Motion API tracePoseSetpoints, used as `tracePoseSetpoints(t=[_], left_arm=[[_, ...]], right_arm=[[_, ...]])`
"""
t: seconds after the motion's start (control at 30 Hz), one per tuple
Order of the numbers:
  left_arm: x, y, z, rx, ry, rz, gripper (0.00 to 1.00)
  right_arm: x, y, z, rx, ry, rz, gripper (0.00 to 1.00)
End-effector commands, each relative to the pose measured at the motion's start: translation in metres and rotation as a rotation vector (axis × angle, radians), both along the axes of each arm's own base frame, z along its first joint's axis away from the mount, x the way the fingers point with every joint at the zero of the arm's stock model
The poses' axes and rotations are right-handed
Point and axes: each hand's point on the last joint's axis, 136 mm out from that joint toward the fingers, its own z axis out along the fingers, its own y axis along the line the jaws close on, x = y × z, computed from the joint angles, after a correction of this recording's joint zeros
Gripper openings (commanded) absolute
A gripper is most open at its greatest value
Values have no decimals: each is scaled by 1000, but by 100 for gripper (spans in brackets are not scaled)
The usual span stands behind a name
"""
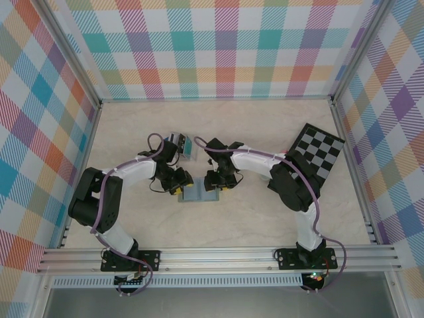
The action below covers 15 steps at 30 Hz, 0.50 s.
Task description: Take the credit cards out of the card holder
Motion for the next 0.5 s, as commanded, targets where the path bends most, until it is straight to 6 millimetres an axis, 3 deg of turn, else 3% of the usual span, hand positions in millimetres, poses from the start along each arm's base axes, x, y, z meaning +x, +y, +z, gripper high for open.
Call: tracePoseSetpoints(t=[0.0,0.47], left_arm=[[4,-17,22,-119,-51,-44,44],[4,-48,37,-268,-68,-127,45]], right_arm=[[-7,6,-7,9,48,7,53],[-5,7,-2,30,33,-6,53]])
